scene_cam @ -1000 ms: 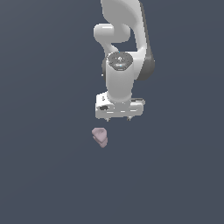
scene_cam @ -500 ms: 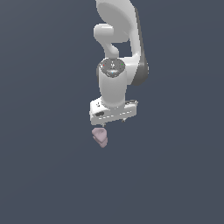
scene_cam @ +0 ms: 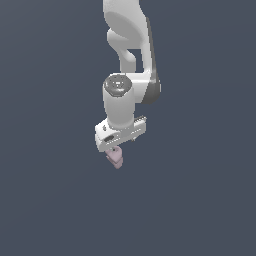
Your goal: Pick up the object and move it to a goal position.
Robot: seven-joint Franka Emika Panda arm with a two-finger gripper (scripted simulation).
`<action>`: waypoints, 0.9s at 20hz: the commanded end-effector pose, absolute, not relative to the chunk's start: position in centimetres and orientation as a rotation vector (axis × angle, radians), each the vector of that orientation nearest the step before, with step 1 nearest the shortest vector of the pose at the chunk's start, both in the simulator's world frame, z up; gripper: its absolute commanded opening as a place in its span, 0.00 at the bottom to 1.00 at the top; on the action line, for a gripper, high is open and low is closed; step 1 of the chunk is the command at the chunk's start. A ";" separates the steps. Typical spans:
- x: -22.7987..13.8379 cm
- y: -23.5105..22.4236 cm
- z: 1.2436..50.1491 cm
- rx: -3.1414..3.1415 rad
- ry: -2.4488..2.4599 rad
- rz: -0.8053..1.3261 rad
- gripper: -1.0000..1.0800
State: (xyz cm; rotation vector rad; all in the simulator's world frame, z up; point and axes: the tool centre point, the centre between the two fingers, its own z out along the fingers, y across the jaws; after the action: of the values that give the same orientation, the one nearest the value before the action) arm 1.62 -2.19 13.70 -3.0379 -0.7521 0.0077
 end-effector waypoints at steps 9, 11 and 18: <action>2.3 -4.8 12.1 -2.955 -1.059 0.002 0.96; 2.3 -5.1 11.9 -2.943 -1.094 0.001 0.96; 2.5 -5.7 11.5 -2.919 -1.162 0.000 0.96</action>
State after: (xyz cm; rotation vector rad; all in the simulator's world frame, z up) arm 2.43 -5.61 11.56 -2.9230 -1.1500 0.0006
